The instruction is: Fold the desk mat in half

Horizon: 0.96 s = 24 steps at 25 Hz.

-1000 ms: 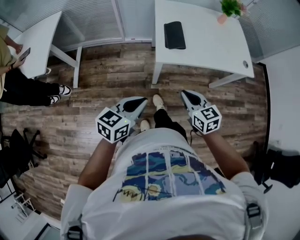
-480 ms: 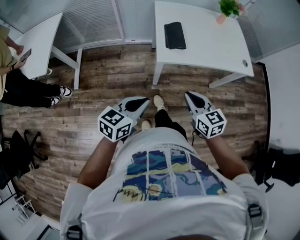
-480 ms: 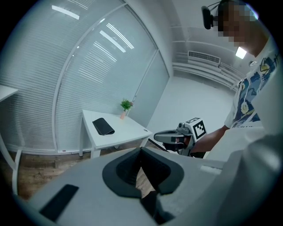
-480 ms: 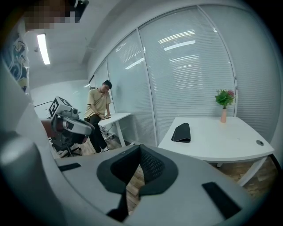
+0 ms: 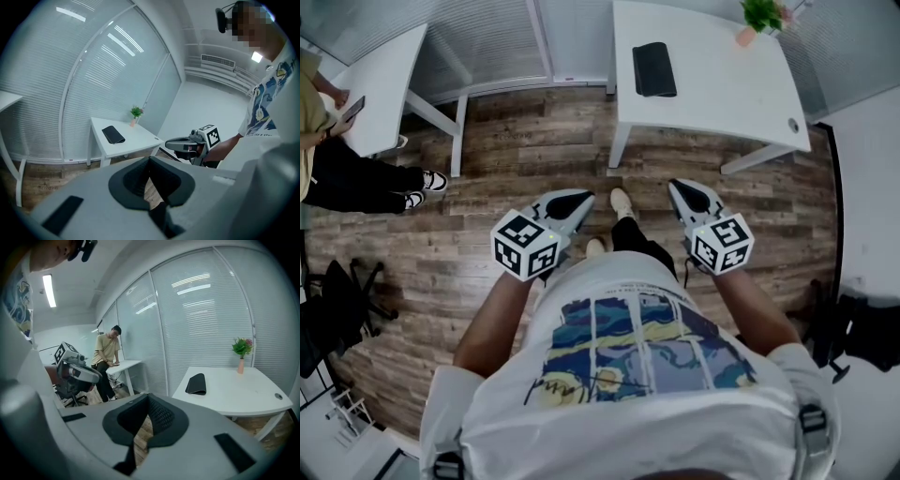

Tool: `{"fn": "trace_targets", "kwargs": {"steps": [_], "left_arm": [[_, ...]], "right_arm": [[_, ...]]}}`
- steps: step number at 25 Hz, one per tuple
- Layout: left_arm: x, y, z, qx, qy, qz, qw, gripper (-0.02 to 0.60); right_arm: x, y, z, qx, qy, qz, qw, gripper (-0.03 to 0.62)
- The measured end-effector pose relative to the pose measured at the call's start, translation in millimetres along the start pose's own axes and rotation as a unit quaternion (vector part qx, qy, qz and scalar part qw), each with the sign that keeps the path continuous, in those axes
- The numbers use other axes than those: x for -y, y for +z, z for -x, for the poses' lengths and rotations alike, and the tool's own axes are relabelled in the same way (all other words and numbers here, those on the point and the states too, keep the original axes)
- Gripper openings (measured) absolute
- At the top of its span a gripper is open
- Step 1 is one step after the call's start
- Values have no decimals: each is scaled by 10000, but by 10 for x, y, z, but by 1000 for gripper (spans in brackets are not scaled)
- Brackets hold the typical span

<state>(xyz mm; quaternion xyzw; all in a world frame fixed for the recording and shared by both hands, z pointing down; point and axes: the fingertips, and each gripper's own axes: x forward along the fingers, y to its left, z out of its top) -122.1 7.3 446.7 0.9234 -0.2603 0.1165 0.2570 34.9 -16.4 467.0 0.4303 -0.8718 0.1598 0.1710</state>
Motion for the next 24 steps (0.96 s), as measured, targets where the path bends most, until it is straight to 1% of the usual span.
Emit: {"fn": "trace_targets", "kwargs": {"steps": [16,24], "left_arm": [[-129,-9,86,90,126,163,9997,3],[-213,57,-16,116,148,210,9996,3]], "right_arm": [[-31,116,-153,5,84,175,9998,0],[86,202,-278,-5,132,270,9995,0]]}}
